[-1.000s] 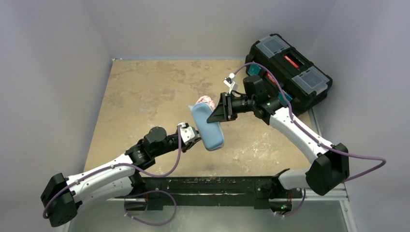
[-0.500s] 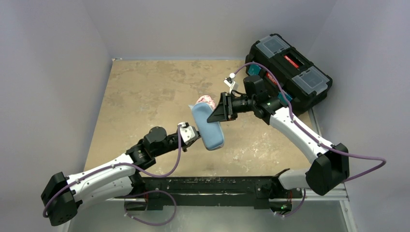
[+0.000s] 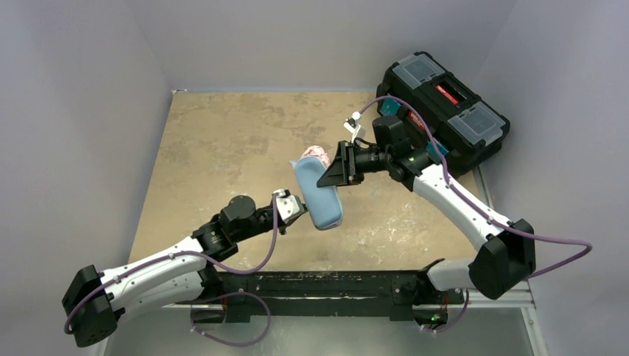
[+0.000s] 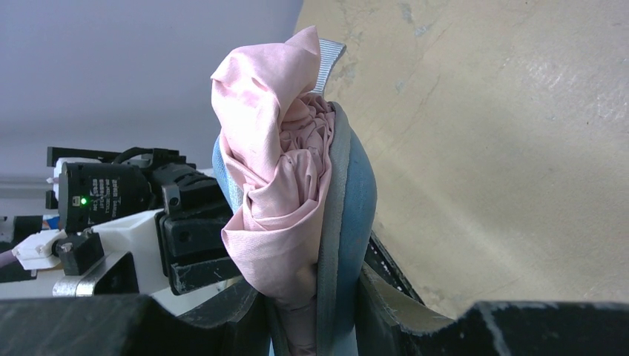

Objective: Put away the umbrella

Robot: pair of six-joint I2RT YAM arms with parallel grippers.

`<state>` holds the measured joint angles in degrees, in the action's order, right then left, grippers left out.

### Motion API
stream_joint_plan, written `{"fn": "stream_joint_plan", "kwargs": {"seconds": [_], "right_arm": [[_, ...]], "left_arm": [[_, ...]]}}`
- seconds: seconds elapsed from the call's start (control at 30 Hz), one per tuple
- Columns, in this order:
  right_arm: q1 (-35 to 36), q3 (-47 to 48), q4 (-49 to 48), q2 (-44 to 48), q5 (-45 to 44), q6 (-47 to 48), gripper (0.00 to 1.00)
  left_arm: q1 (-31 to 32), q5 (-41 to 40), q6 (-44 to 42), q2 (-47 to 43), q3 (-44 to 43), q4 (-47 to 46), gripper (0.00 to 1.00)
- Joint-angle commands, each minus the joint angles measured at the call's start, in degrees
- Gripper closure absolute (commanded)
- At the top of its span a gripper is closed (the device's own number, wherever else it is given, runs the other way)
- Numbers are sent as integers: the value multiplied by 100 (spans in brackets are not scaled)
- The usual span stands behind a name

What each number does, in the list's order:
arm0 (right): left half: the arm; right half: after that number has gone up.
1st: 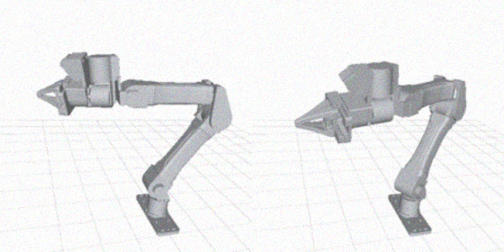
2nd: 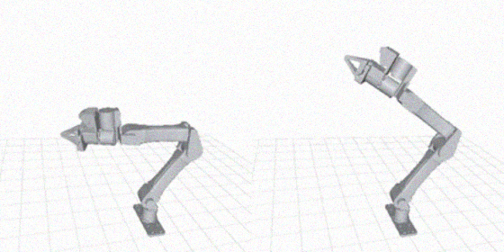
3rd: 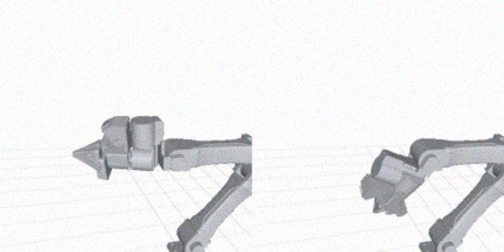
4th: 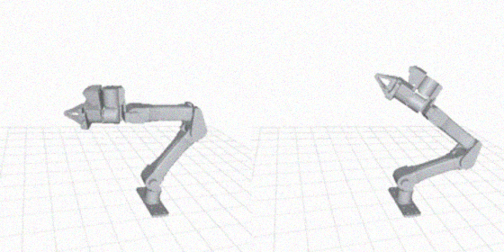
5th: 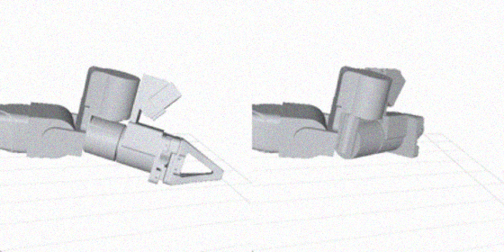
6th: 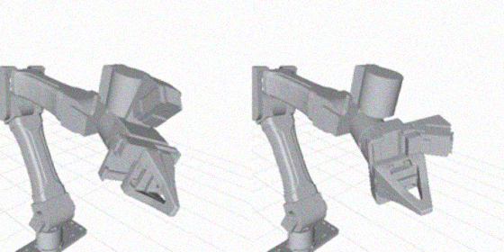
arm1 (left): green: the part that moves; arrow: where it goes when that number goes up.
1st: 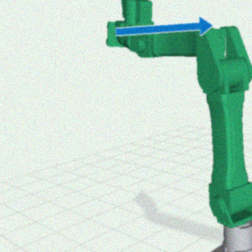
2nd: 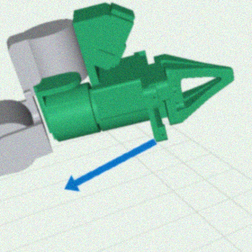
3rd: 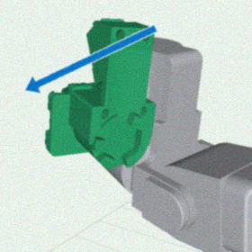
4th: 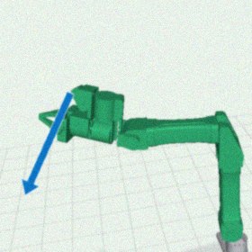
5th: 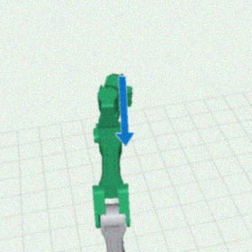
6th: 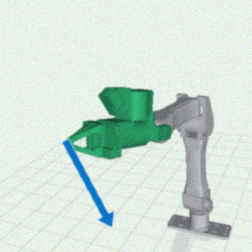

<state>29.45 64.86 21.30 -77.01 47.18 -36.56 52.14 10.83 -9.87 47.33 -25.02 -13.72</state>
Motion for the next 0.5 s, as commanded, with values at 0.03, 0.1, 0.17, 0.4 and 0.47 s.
{"fn": "stream_joint_plan", "kwargs": {"seconds": [0.03, 0.1, 0.17, 0.4, 0.47], "right_arm": [[-21, 448, -272, 23, -475, -191, 100], [-19, 442, -248, 58, -652, -233, 100], [-25, 440, -237, 72, -768, -251, 100], [-27, 422, -200, 90, -1090, -304, 100], [-30, 424, -174, 103, -1264, -308, 100]], "left_arm": [[244, -14, -15, -112, -243, 88, 100], [383, -139, -11, -109, -191, 116, 100], [501, -236, 19, -124, -121, 77, 100], [931, -449, 63, -73, -126, 139, 100], [1039, -467, 87, -50, -152, 153, 100]]}}
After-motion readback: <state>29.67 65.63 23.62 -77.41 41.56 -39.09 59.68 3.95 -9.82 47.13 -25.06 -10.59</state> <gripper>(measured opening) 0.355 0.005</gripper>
